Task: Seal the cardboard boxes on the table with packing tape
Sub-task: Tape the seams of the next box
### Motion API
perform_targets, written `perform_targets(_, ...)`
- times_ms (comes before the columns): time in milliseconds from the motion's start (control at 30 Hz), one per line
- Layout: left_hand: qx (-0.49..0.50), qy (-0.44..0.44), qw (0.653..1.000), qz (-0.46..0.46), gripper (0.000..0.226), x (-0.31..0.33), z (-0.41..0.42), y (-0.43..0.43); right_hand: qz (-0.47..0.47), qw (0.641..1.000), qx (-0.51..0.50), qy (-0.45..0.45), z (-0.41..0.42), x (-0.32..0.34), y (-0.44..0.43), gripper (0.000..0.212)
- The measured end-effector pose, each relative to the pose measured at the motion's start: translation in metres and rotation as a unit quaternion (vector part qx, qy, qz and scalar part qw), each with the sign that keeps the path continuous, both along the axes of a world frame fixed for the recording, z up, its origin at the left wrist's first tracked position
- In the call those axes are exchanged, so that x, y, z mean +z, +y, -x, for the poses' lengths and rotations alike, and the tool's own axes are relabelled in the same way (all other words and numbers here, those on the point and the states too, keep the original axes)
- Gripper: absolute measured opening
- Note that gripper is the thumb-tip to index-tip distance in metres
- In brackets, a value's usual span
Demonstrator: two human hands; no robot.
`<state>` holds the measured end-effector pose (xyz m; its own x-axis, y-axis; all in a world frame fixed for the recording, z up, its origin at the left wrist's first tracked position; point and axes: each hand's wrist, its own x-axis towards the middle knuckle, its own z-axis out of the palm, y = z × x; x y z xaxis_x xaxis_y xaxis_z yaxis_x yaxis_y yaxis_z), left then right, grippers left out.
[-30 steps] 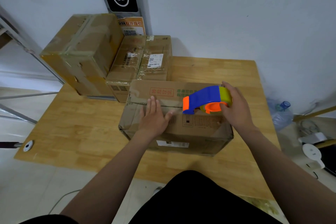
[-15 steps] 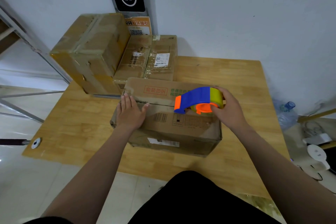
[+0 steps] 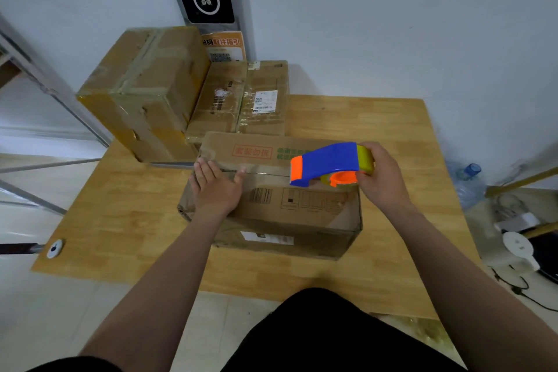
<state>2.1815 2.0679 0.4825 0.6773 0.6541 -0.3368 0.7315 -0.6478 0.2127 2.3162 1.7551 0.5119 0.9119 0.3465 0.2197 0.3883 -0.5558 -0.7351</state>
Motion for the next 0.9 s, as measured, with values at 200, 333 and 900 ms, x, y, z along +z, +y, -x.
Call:
perform_targets(200,0.001,0.0,1.0,-0.017,0.101,-0.004,-0.001,-0.002,-0.003,0.999,-0.051,-0.017,-0.012,0.004,-0.043,0.046)
perform_targets(333,-0.006,0.001,1.0,-0.027,0.101,-0.007,-0.001,-0.003,0.019,0.997,-0.071,-0.013,-0.018,-0.001,-0.067,0.048)
perform_targets(900,-0.223,-0.008,0.975,0.002,0.086,0.006,-0.019,-0.112,0.104,0.993,-0.046,0.004,-0.02,-0.009,-0.066,0.047)
